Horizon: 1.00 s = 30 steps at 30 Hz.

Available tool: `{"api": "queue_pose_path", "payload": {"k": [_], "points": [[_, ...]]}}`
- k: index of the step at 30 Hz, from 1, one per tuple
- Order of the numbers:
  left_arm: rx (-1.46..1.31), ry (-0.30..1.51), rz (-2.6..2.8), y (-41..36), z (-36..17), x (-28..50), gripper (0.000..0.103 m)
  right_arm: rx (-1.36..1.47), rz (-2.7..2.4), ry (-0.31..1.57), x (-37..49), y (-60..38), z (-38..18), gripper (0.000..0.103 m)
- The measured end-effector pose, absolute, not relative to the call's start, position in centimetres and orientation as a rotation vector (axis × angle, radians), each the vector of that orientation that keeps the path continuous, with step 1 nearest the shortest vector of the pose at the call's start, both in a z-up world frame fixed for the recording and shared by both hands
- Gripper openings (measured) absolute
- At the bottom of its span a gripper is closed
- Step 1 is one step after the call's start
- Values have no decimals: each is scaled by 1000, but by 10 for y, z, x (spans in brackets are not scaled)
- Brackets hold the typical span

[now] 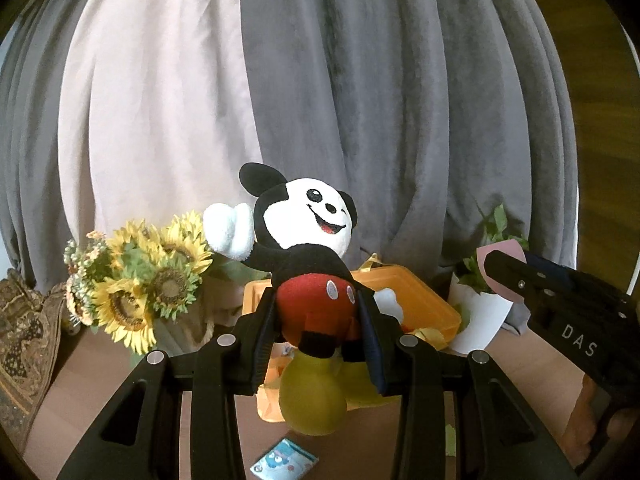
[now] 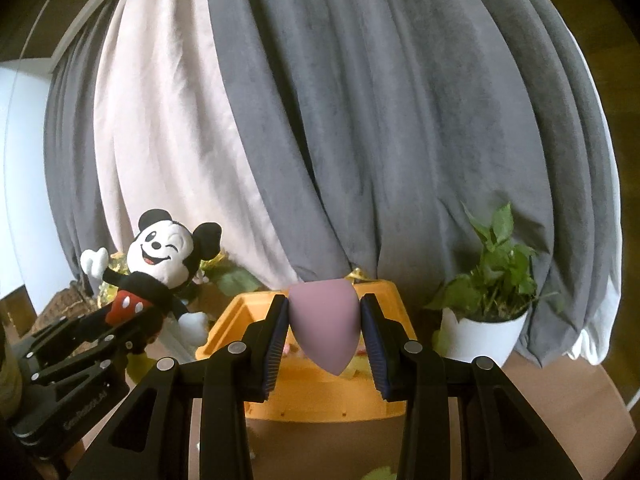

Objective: Organize soft objects
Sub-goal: 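Lift and carry the Mickey plush and pink sponge over the crate with both tools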

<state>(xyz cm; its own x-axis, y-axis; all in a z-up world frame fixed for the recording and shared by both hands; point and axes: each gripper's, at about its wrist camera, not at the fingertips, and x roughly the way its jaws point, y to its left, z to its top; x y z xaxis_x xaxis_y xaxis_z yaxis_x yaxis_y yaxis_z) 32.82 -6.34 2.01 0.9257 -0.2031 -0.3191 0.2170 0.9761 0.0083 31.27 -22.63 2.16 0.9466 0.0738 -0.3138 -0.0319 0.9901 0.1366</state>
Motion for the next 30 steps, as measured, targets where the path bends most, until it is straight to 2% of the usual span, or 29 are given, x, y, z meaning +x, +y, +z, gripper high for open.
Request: {"api": "queue_pose_path", "payload": {"k": [17, 30], "points": [[101, 311, -243, -69, 20, 399, 39, 129, 34, 311, 379, -231, 26, 38], [184, 370, -328, -84, -5, 457, 39, 134, 24, 395, 433, -234, -4, 38]]}}
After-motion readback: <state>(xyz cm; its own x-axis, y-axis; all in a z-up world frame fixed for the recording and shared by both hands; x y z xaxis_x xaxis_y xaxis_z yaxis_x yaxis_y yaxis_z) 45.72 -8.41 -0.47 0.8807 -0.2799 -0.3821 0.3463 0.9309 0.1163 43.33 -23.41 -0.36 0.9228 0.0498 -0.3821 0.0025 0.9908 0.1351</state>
